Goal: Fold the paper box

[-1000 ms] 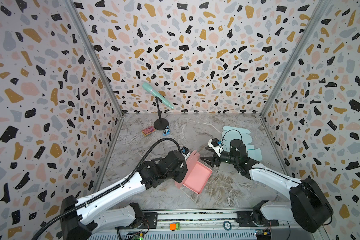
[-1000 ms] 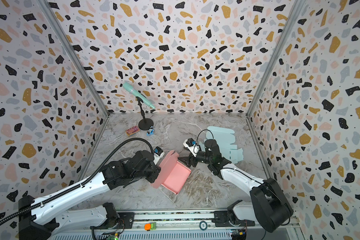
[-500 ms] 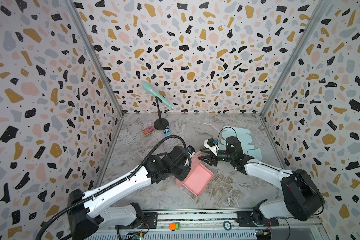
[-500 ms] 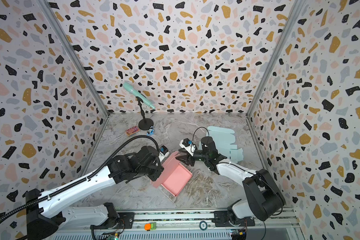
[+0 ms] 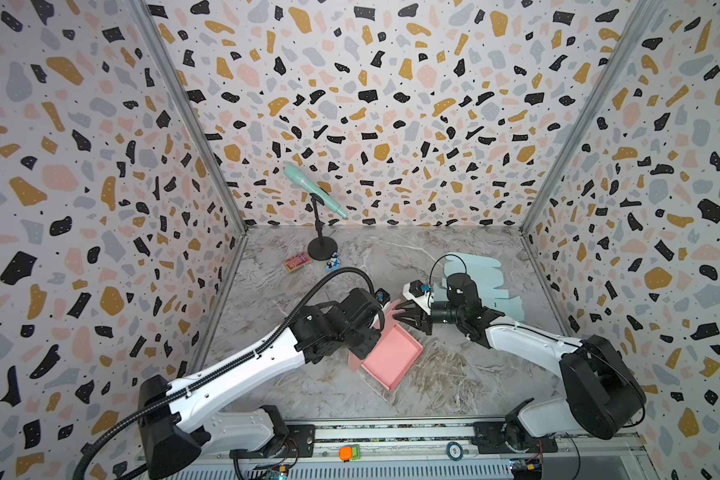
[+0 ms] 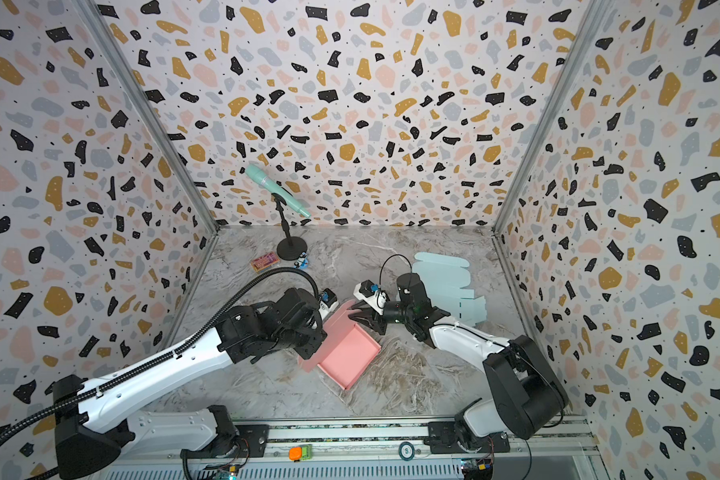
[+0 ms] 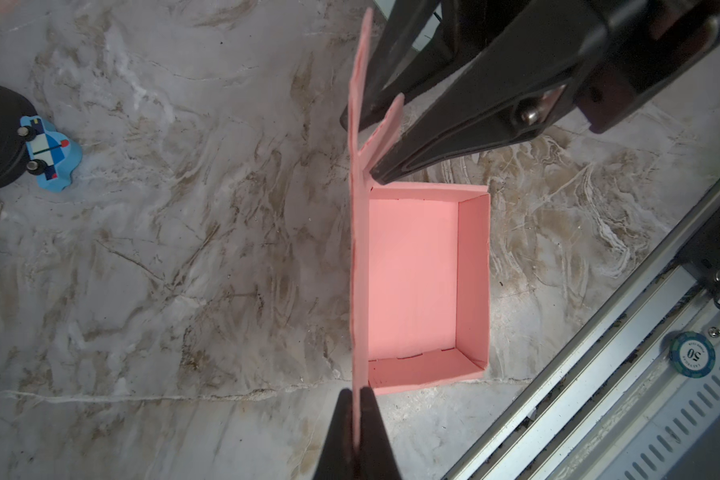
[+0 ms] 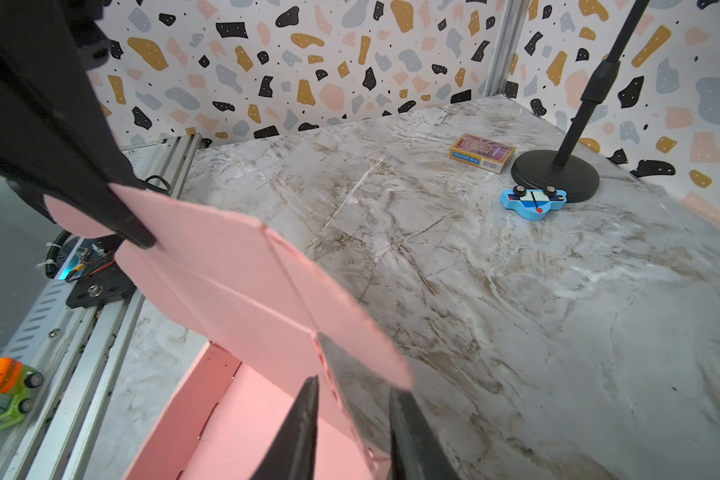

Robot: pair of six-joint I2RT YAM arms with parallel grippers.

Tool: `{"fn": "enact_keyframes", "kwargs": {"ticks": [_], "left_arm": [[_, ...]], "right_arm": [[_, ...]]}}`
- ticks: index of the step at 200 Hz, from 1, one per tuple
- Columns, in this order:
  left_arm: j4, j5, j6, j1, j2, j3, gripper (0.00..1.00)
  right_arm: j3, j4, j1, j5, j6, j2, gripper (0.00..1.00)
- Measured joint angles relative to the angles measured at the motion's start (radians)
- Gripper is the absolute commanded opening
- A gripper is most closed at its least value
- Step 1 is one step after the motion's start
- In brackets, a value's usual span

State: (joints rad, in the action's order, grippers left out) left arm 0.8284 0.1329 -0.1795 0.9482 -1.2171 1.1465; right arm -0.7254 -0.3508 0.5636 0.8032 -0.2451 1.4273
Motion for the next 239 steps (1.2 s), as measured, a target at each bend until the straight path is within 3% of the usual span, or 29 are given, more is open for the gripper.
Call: {"fn": "enact_keyframes", "kwargs": {"ticks": [62,110,137,165,188,239], "left_arm": [[0.024,0.051,0.004,-0.018,-0.003,0.001,0.0],[-0.003,0.085,-0.012,-0.028,-0.007,-0.005,0.36],[-0.073,0.089,-0.045,-0.051,0.003,-0.058,0.62],[-0.134,0.084,-0.095,-0.098,0.032,-0.14,0.79],[-0.206,0.061,-0.148,-0.144,0.119,-0.242,0.86],[-0.338,0.054,-0.218,-0.161,0.27,-0.388,0.88]], "right_arm": [[0.0,0.016,0.006,-0.007,-0.023,0.0,0.09],[0.0,0.024,0.011,-0.019,-0.029,0.012,0.04],[0.0,0.031,0.011,-0.037,-0.03,0.024,0.02],[0.0,0.038,0.011,-0.058,-0.029,0.027,0.0],[0.0,0.038,0.011,-0.077,-0.026,0.027,0.0],[0.0,0.037,0.01,-0.12,0.001,0.027,0.0]]}}
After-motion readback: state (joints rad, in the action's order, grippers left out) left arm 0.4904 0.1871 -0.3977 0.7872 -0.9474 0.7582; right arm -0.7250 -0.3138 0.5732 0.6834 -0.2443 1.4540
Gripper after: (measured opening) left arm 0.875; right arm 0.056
